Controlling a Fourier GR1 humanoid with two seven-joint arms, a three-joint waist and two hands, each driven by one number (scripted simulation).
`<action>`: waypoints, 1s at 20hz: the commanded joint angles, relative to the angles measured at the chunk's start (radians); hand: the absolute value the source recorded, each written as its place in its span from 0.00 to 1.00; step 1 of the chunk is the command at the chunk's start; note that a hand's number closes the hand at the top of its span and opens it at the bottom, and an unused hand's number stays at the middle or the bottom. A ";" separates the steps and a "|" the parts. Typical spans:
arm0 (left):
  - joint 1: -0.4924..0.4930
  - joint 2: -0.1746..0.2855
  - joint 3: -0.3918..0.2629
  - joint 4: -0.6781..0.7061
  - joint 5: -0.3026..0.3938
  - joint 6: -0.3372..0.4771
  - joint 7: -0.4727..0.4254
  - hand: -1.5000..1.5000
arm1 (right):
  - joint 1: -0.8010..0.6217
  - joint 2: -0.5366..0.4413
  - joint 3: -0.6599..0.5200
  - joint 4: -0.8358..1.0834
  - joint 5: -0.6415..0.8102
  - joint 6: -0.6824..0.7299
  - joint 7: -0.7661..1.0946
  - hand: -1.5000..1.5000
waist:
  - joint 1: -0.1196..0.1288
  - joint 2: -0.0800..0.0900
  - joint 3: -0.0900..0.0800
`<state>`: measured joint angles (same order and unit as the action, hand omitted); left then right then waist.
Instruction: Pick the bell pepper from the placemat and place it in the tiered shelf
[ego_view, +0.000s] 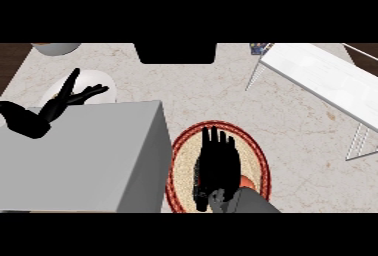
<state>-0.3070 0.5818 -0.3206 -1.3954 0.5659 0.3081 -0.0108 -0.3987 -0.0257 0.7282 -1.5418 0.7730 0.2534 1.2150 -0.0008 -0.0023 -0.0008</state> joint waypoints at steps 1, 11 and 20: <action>0.053 0.008 0.004 -0.047 -0.010 0.005 0.027 0.50 | -0.006 0.024 -0.014 0.047 0.007 0.030 0.177 0.00 | 0.011 0.000 0.001; 0.006 -0.010 0.011 -0.089 -0.028 0.004 0.116 0.50 | 0.021 0.025 0.017 0.193 -0.007 -0.105 0.106 0.00 | 0.012 0.002 0.001; 0.007 -0.060 0.058 0.017 -0.081 -0.054 0.052 0.50 | 0.013 0.025 0.003 0.250 0.074 -0.048 -0.036 1.00 | -0.001 0.004 0.000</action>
<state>-0.2860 0.5512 -0.2704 -1.4424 0.5085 0.2855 0.0462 -0.3586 -0.0155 0.7231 -1.3454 0.8042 0.1671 1.1147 0.0032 -0.0078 -0.0026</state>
